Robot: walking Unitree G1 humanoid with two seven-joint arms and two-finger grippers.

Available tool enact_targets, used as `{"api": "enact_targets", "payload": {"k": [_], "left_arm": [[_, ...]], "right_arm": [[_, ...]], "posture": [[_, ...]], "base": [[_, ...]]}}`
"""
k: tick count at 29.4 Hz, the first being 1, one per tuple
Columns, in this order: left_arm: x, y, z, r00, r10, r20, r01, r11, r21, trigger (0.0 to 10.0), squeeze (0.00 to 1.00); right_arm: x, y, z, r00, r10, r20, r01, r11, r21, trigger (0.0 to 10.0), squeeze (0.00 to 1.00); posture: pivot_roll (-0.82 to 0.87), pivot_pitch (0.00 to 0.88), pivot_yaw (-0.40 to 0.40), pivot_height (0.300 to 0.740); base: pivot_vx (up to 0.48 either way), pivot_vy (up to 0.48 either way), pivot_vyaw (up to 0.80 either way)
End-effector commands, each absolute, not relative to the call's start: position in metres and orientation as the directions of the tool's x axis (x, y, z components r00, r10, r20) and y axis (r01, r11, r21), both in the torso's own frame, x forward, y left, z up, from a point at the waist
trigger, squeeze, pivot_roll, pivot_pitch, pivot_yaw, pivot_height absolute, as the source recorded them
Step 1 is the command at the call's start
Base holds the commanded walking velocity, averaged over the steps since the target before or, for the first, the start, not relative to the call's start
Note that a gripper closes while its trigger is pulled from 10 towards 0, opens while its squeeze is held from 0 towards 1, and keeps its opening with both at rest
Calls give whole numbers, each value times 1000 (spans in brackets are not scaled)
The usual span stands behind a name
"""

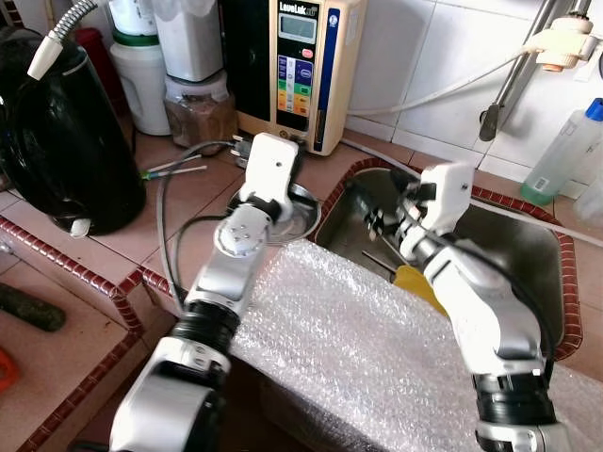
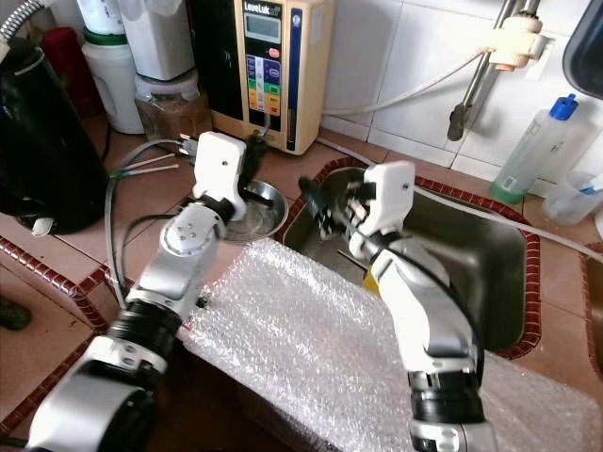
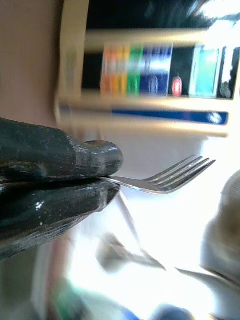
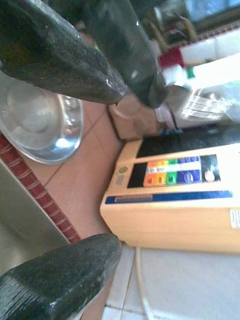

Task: Kitchen organization

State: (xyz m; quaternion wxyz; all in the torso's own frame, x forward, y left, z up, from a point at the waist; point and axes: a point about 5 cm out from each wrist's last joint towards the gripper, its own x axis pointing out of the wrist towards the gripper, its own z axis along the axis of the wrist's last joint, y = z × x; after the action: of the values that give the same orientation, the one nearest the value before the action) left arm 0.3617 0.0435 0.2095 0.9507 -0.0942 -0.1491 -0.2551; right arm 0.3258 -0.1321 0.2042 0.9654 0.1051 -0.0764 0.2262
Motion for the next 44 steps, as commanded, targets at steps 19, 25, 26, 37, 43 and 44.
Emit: {"api": "enact_targets", "payload": {"k": [19, 25, 26, 37, 43, 44], "left_arm": [[330, 19, 186, 583, -757, 293, 790, 613, 13, 0, 0], [342, 33, 187, 698, -658, 284, 684, 730, 9, 0, 0], [345, 36, 187, 722, -634, 277, 658, 753, 11, 0, 0], [359, 56, 172, 854, -477, 209, 442, 876, 194, 863, 0], [349, 35, 167, 803, -555, 220, 473, 816, 332, 1725, 0], [347, 32, 166, 795, -566, 218, 480, 807, 344, 2039, 0]], "right_arm": [[340, -148, 221, 910, 345, 231, -401, 875, 271, 10000, 0], [340, -153, 211, 906, 396, 151, -420, 887, 194, 10000, 0], [341, -157, 209, 915, 381, 136, -401, 896, 189, 10000, 0], [336, -164, 215, 867, 483, 120, -498, 845, 193, 10000, 0], [340, -152, 215, 861, 491, 136, -506, 796, 331, 10000, 0], [340, -148, 215, 855, 501, 137, -515, 783, 349, 10000, 0]], "posture": [[30, 0, -17, 740], [29, 0, -16, 740], [31, 0, -17, 740], [26, 0, -10, 740], [31, 0, -10, 740], [31, 0, -10, 740]], "base": [[0, 0, 0], [0, 0, 0], [0, 0, 0], [0, 0, 0], [0, 0, 0], [0, 0, 0]]}}
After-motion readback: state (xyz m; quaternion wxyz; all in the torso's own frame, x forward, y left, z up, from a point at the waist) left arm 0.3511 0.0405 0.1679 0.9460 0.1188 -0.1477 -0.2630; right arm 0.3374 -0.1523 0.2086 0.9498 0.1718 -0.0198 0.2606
